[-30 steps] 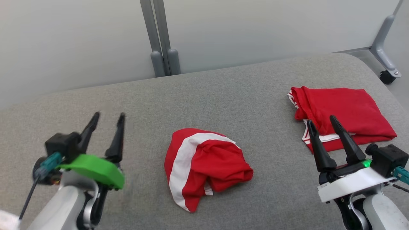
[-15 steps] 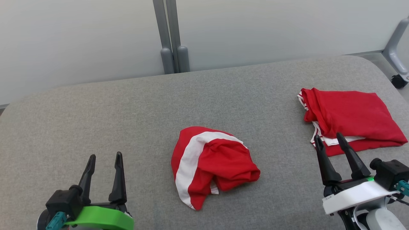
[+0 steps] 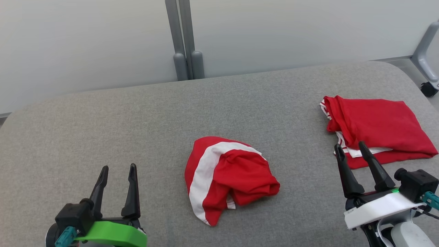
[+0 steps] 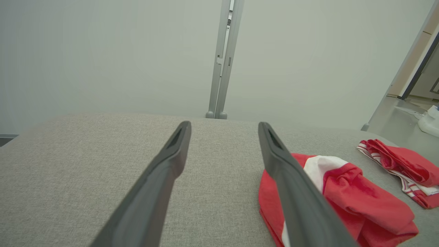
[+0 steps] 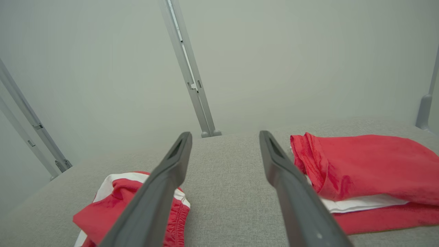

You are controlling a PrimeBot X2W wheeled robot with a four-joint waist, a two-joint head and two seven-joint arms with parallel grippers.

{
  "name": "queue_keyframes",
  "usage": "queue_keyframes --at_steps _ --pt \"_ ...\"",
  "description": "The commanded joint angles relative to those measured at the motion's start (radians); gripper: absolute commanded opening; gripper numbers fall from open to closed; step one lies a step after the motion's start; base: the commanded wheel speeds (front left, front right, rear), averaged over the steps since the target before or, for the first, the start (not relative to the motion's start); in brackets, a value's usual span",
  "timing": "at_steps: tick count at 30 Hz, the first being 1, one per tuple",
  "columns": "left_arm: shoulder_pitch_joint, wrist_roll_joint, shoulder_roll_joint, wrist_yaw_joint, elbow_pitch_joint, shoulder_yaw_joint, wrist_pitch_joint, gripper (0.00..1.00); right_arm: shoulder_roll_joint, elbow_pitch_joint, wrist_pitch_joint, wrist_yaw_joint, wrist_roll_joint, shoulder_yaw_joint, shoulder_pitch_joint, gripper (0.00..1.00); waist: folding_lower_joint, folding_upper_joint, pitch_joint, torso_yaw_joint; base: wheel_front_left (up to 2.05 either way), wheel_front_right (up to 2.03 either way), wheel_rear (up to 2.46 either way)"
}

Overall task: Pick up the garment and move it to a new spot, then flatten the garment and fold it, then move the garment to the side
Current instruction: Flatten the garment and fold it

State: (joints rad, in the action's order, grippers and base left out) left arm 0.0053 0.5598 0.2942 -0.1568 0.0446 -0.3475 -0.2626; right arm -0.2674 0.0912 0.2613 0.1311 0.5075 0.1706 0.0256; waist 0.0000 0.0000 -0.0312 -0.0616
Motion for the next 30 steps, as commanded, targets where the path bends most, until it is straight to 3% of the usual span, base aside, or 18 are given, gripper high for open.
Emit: queue_keyframes --at_steps 1,9,19,28,29,30 --pt "-0.012 -0.012 -0.005 0.007 0.005 0.008 -0.003 1.00 -0.004 0.012 -0.007 -0.001 0.011 0.004 0.004 1.00 0.0000 0.0000 0.002 0.008 0.00 0.00 0.00" --pt "-0.024 -0.045 -0.021 0.022 -0.009 0.012 -0.001 1.00 -0.032 0.109 -0.156 -0.001 0.076 0.055 0.089 1.00 0.0000 0.0000 0.029 0.104 0.00 0.00 0.00" --pt "-0.072 -0.056 -0.033 0.026 0.003 -0.006 0.001 1.00 -0.053 0.325 -0.453 0.000 0.297 0.124 0.268 1.00 0.0000 0.0000 0.118 0.241 0.00 0.00 0.00" --pt "-0.084 -0.059 -0.027 0.029 0.026 -0.013 0.001 1.00 -0.016 0.469 -0.611 0.000 0.470 0.125 0.299 1.00 0.0000 0.0000 0.114 0.289 0.00 0.00 0.00" --pt "-0.083 -0.059 -0.025 0.027 0.028 -0.013 0.002 1.00 -0.015 0.465 -0.610 0.000 0.482 0.128 0.297 0.90 0.0000 0.0000 0.112 0.289 0.00 0.00 0.00" --pt "-0.082 -0.058 -0.024 0.025 0.029 -0.013 0.003 1.00 -0.013 0.459 -0.607 0.000 0.496 0.132 0.292 0.54 0.0000 0.0000 0.110 0.288 0.00 0.00 0.00"
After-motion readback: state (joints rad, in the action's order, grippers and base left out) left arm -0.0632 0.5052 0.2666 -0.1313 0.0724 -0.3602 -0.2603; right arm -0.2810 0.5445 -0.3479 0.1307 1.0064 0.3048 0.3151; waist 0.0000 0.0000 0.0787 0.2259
